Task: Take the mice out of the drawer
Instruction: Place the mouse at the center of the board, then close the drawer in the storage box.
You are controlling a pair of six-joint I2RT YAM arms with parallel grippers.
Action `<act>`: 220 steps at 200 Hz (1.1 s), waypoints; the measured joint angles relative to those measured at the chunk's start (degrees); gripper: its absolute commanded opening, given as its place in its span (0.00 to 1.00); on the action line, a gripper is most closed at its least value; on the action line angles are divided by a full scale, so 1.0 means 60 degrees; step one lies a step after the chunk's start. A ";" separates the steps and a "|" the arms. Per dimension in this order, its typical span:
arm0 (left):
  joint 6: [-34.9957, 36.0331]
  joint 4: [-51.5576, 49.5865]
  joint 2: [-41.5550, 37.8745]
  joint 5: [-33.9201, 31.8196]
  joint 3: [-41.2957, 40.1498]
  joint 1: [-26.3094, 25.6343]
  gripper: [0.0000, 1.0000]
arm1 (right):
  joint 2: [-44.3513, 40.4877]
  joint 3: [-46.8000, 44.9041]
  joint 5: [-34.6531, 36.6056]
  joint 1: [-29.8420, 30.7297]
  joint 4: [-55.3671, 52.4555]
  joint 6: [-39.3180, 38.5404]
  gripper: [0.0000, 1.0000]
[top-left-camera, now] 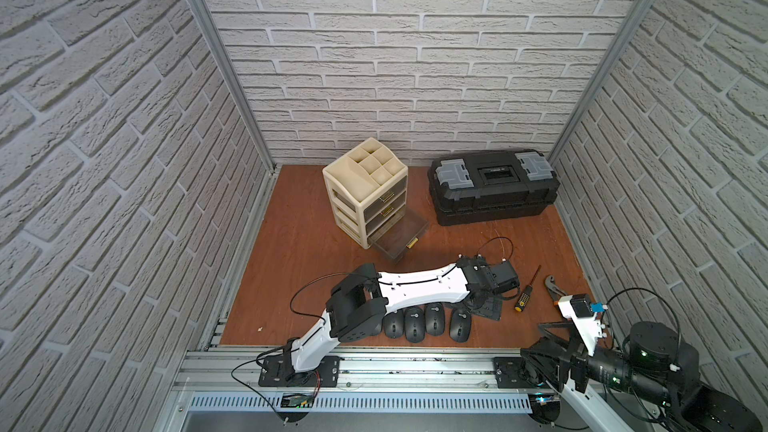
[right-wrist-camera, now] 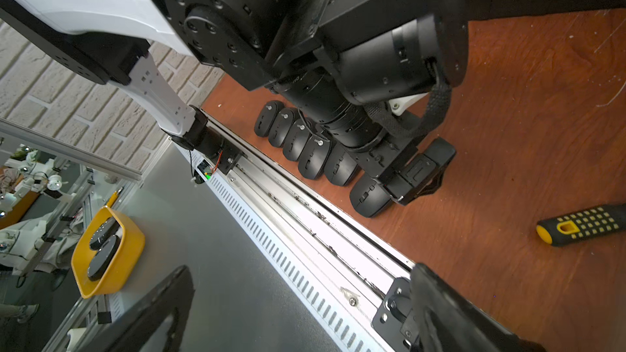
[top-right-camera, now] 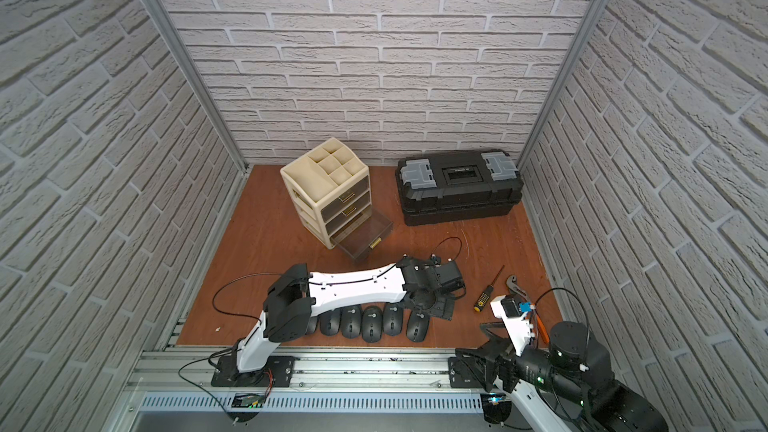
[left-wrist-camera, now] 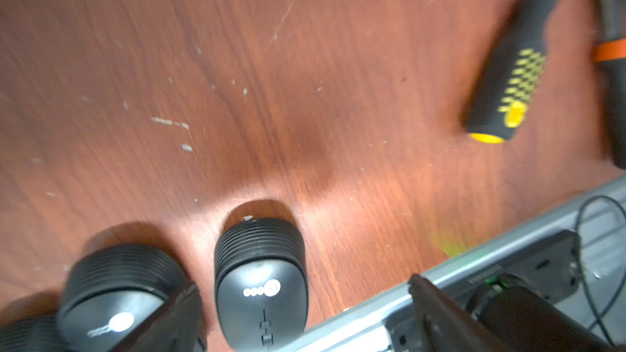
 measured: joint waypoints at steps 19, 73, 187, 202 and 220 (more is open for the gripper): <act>0.0565 -0.0171 -0.0437 -0.0313 0.0342 0.0051 0.98 | 0.0015 -0.0004 0.0018 0.0000 0.0681 0.0350 1.00; 0.2725 -0.0149 -0.2728 -0.0645 0.0178 0.1100 0.98 | 0.0146 -0.0324 0.0444 0.0000 0.3034 0.1446 1.00; 0.6954 -0.0018 -0.4765 0.1053 0.0171 0.6736 0.98 | 0.4459 -0.2335 0.1089 0.0000 0.7195 0.2331 0.96; 0.7318 -0.0018 -0.4805 0.1217 0.0404 0.7504 0.98 | 0.5271 -0.2477 0.1038 0.0000 0.7930 0.2510 0.94; 0.7785 0.0018 -0.4805 0.1322 0.0630 0.8327 0.98 | 0.6011 -0.2830 0.1027 0.0000 0.8892 0.2772 0.92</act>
